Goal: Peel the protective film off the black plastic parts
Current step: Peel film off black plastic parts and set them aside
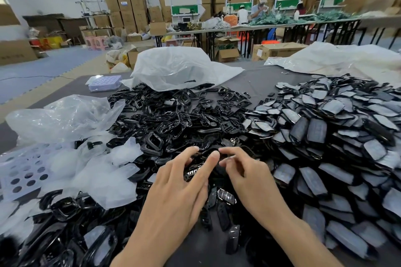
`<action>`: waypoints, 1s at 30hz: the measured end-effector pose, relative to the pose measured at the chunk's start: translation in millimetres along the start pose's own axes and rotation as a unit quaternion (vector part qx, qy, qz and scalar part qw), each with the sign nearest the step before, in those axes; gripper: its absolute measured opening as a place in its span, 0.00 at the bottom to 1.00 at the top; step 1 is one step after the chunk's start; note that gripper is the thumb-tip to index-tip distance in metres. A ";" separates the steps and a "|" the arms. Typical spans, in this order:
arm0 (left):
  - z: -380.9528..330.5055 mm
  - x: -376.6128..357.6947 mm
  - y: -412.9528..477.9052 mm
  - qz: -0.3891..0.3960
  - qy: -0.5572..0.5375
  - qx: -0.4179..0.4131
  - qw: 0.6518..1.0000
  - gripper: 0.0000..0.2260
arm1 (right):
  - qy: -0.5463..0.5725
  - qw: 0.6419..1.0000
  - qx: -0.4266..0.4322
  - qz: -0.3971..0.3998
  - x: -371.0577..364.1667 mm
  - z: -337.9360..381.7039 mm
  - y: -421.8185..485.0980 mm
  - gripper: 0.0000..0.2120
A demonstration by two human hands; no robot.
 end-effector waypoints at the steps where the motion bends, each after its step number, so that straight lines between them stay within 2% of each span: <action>1: 4.2 -4.0 -1.6 0.014 0.006 0.023 1.000 0.24 | -0.070 0.997 0.021 0.006 -5.7 -0.5 -1.6 0.12; 4: 22.1 -19.2 -13.6 0.109 0.051 0.113 0.986 0.28 | -0.236 0.970 0.047 0.040 -22.6 -3.2 -3.8 0.19; 7: 30.0 -29.3 -22.9 0.162 0.061 0.132 0.976 0.27 | -0.289 0.954 0.044 0.063 -29.9 -4.2 -4.2 0.21; 10: 29.6 -30.0 -20.3 0.123 0.049 0.120 0.984 0.12 | -0.273 0.959 0.051 0.049 -26.2 -2.5 -5.2 0.17; 16: 30.4 -23.9 -16.3 0.082 0.024 0.131 0.988 0.07 | -0.216 0.976 0.033 0.026 -16.9 0.9 -6.5 0.10; 19: 36.2 -19.7 -19.5 0.047 -0.027 0.182 0.982 0.04 | -0.145 0.989 0.011 0.007 -9.2 -0.4 -5.3 0.07; 24: 45.5 -22.4 -26.6 0.015 -0.124 0.254 0.959 0.08 | -0.036 0.999 0.003 -0.033 6.0 -0.3 -6.0 0.10; 30: 47.4 -18.3 -28.0 -0.021 -0.185 0.272 0.944 0.11 | -0.042 0.999 -0.009 -0.021 6.9 -0.4 -5.7 0.14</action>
Point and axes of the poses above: each hand's wrist, its own y-axis towards the middle knuckle, its own x-axis out of the back of the hand, z = x × y, the point moved 7 cm from there along y, towards the middle knuckle, and after that the axes turned 14 degrees about -x, right-handed, at the moved point
